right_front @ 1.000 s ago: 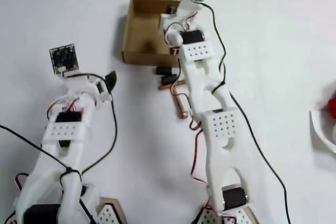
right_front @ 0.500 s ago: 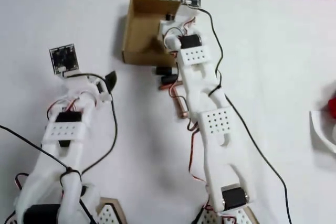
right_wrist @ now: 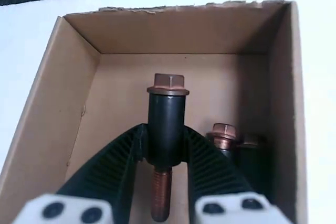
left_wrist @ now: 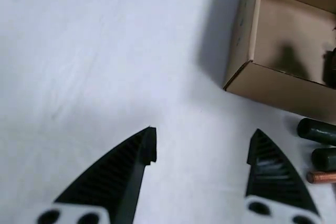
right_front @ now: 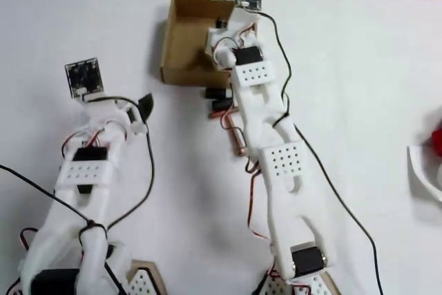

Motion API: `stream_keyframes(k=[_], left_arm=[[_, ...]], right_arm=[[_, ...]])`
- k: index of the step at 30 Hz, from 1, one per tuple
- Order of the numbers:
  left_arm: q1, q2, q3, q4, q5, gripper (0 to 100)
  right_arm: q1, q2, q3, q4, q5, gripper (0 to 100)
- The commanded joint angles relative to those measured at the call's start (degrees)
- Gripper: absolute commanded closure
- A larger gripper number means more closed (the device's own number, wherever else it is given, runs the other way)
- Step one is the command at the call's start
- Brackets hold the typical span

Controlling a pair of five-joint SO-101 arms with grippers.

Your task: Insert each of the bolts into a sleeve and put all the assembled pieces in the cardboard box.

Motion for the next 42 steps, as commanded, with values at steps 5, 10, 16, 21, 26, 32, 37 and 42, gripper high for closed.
stream_keyframes(k=[5,10,16,21,26,32,37,42], left_arm=[[-0.18,-0.09,-0.22,-0.79,-0.35,71],[-0.18,-0.09,-0.22,-0.79,-0.35,71],[-0.18,-0.09,-0.22,-0.79,-0.35,71],[-0.18,-0.09,-0.22,-0.79,-0.35,71],[-0.35,-0.09,-0.22,-0.79,-0.35,71],[-0.35,-0.09,-0.22,-0.79,-0.35,71],[-0.35,-0.09,-0.22,-0.79,-0.35,71],[-0.35,-0.09,-0.22,-0.79,-0.35,71]], right_arm=[[-0.57,1.45,-3.34,0.13,-0.18,97.8],[-0.57,1.63,-3.43,0.13,-0.18,97.8],[-0.57,1.89,-2.9,0.13,-0.18,97.8],[-0.57,1.89,-2.9,0.04,0.79,97.4],[-1.71,1.98,-2.81,0.04,2.64,97.4],[-2.77,1.98,-2.81,-0.13,2.64,97.4],[-2.15,2.07,-2.81,0.04,2.64,97.4],[-1.1,4.26,-3.43,0.04,2.64,97.4]])
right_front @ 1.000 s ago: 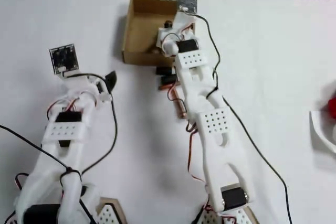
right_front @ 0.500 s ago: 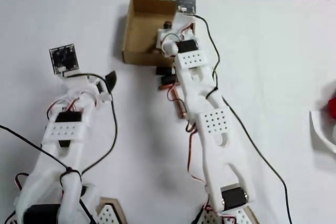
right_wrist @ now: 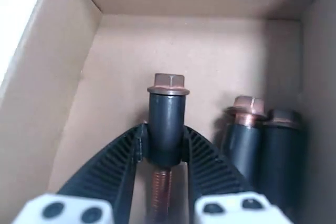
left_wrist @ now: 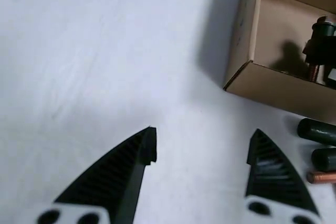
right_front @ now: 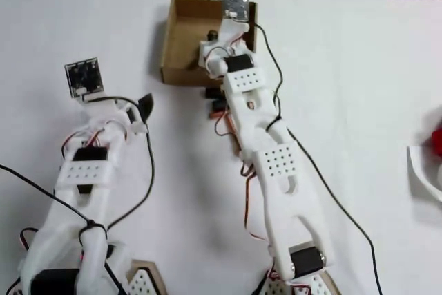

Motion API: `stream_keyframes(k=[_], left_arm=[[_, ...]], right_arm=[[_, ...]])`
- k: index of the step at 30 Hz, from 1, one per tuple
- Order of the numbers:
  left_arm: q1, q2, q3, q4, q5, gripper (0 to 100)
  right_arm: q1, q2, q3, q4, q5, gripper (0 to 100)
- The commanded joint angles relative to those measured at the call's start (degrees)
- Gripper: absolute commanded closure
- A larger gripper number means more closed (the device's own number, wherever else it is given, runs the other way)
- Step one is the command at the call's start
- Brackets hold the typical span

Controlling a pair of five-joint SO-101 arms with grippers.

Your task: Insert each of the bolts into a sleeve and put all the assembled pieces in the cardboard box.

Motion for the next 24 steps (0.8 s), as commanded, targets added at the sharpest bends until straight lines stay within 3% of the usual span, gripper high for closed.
stream_keyframes(k=[1,18,24], left_arm=[[-0.35,-0.09,-0.22,-0.79,-0.35,71],[-0.35,-0.09,-0.22,-0.79,-0.35,71],[-0.44,-0.09,-0.22,-0.79,-0.35,71]], right_arm=[[1.01,-0.31,-3.43,0.04,0.53,97.4],[0.75,-0.57,-3.52,-0.31,0.53,97.2],[0.66,-0.57,-3.52,-0.31,0.53,86.8]])
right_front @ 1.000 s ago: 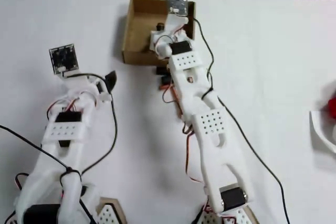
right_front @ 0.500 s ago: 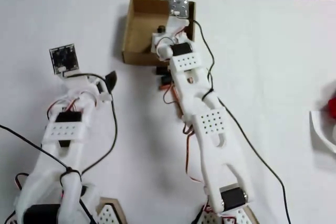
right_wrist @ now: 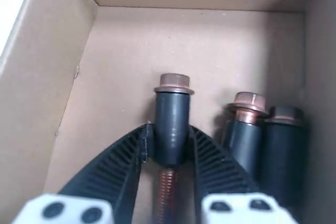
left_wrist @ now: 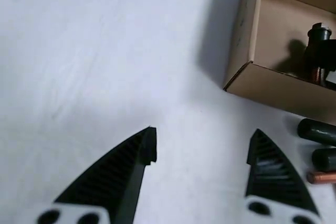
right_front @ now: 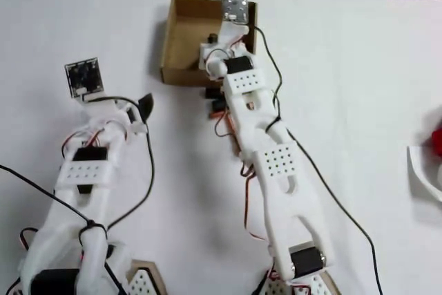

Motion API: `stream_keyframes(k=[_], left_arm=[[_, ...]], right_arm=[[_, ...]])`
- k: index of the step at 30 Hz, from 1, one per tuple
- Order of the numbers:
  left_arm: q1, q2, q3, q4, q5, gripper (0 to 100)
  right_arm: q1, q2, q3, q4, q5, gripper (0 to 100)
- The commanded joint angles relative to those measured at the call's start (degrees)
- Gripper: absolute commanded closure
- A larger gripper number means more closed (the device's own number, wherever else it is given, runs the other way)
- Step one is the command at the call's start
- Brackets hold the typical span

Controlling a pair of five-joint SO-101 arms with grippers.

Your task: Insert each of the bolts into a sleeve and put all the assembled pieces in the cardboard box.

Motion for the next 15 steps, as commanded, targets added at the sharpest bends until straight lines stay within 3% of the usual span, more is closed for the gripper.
stream_keyframes(k=[1,12,15], left_arm=[[-0.44,-0.09,-0.22,-0.79,-0.35,71],[-0.44,-0.09,-0.22,-0.79,-0.35,71],[-0.44,-0.09,-0.22,-0.79,-0.35,71]], right_arm=[[0.57,-1.19,-3.16,-0.31,0.44,86.5],[1.1,-1.19,-14.15,0.57,0.53,86.5],[1.45,-1.19,-21.1,6.64,0.53,86.5]])
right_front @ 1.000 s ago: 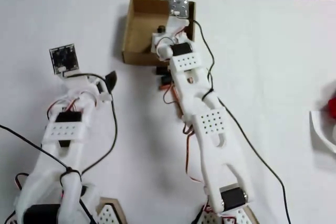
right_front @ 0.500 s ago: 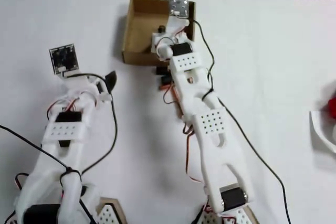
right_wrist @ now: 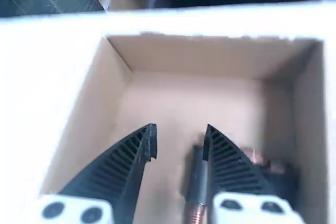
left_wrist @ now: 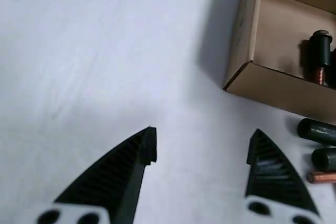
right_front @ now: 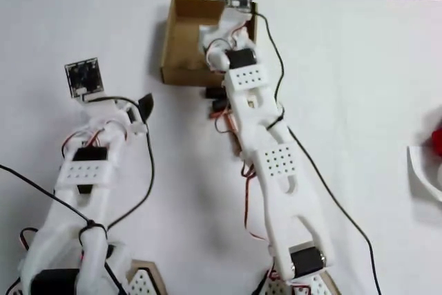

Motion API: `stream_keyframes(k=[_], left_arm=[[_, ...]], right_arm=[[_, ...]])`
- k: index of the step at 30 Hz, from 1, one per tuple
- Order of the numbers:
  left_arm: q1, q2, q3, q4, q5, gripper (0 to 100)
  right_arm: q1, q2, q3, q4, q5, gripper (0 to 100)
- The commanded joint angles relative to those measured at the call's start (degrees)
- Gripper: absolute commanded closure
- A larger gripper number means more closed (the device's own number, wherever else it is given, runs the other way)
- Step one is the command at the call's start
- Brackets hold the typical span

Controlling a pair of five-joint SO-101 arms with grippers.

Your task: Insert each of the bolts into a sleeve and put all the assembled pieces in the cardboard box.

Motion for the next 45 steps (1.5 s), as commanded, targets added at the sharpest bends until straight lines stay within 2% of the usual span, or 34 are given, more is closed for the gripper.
stream_keyframes(k=[1,9,15,17,20,23,26,30,32,38,45], left_arm=[[-0.44,-0.09,-0.22,-0.79,-0.35,71],[-0.44,-0.09,-0.22,-0.79,-0.35,71],[-0.44,-0.09,-0.22,-0.79,-0.35,71],[-0.44,-0.09,-0.22,-0.79,-0.35,71],[-0.44,-0.09,-0.22,-0.79,-0.35,71],[-0.44,-0.09,-0.22,-0.79,-0.35,71],[-0.44,-0.09,-0.22,-0.79,-0.35,71],[-0.44,-0.09,-0.22,-0.79,-0.35,71],[-0.44,-0.09,-0.22,-0.79,-0.35,71],[-0.44,-0.09,-0.22,-0.79,-0.35,71],[-0.44,-0.09,-0.22,-0.79,-0.35,71]], right_arm=[[1.27,-1.27,-10.64,7.25,0.44,86.5],[3.82,-9.98,-11.78,36.0,0.44,86.1],[5.41,-17.27,-11.69,46.55,0.7,86.1],[4.62,-19.3,-11.43,49.89,3.6,86.4],[3.65,-22.29,-9.14,50.24,9.93,86.5],[2.42,-27.03,-2.73,50.33,10.2,86.5],[0.31,-34.68,10.02,50.42,9.93,86.5],[-2.15,-46.2,31.21,50.24,3.78,86.5],[-2.95,-49.27,39.21,48.57,3.25,86.5],[-2.24,-47.78,48.62,40.66,3.16,86.5],[-2.33,-38.64,49.41,33.27,3.34,86.5]])
